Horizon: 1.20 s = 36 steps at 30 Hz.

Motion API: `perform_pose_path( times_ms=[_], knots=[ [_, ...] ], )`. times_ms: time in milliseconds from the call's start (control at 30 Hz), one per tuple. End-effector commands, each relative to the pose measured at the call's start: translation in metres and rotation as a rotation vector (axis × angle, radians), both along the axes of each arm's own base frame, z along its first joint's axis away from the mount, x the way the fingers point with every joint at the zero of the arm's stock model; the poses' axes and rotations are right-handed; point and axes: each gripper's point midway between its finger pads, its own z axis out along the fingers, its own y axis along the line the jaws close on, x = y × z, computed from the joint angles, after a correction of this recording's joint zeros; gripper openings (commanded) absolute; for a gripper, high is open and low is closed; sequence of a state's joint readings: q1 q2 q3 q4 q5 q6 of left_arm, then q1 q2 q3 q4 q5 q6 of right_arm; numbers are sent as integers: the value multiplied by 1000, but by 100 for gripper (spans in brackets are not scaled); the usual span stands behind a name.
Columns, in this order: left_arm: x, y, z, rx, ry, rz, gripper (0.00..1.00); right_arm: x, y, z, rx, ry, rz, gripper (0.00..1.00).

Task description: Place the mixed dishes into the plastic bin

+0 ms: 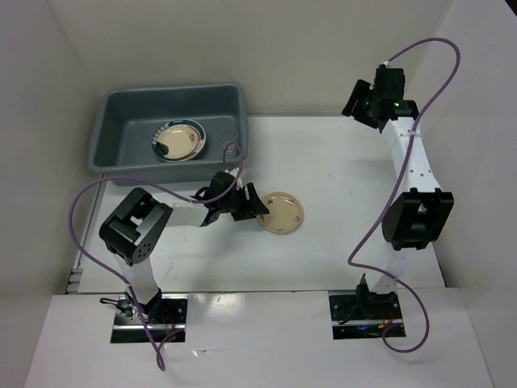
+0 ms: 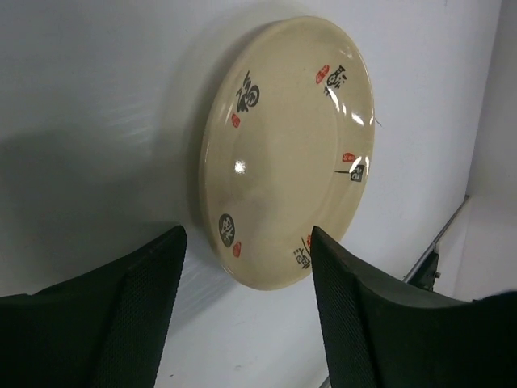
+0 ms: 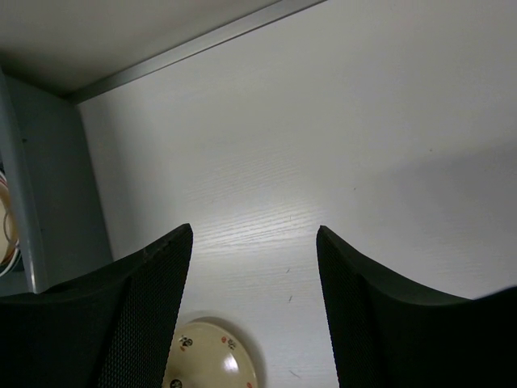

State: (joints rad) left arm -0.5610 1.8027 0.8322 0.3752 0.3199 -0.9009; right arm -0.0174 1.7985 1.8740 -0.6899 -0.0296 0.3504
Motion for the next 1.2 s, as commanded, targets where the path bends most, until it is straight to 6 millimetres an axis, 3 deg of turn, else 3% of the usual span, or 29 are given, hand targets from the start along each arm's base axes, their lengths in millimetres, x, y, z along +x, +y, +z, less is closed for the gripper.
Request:
perform_pose_path(
  times_ms=[0, 267, 433, 667, 733, 833, 867, 900, 967, 1000, 1100, 1133, 1167],
  knots=[
    [9, -11, 4, -28, -21, -2, 69, -1, 0, 23, -14, -74, -6, 69],
    [22, -9, 0, -12, -20, 67, 53, -2, 6, 25, 3, -84, 20, 69],
    [29, -16, 7, -25, -35, 71, 28, -2, 7, 25, 8, -84, 28, 69],
    [25, -24, 2, -9, -12, 52, 10, -7, 7, 42, 7, -125, 28, 69],
    [33, -27, 10, -10, -37, 56, 0, -9, 5, 47, 1, -134, 19, 69],
    [36, -32, 24, -21, -48, 33, 0, -15, 1, 55, -11, -153, -1, 69],
    [41, -37, 39, -27, -83, 11, 0, -15, 1, 55, -11, -153, -1, 70],
    [45, -40, 53, -34, -112, 4, 0, -19, -1, 69, -17, -187, -12, 70],
    [51, -44, 83, -44, -176, -26, 0, -24, -3, 69, -23, -186, -21, 71],
    [61, -50, 113, -69, -237, -32, 0, -28, -4, 80, -28, -215, -31, 72],
    [74, -51, 171, -68, -364, -36, 0, -35, -9, 87, -40, -235, -53, 77],
    [83, -54, 209, -90, -440, -22, 0, -39, -11, 95, -53, -259, -60, 79],
    [89, -45, 231, -88, -483, 6, 0, -42, -11, 93, -61, -256, -56, 80]
  ],
)
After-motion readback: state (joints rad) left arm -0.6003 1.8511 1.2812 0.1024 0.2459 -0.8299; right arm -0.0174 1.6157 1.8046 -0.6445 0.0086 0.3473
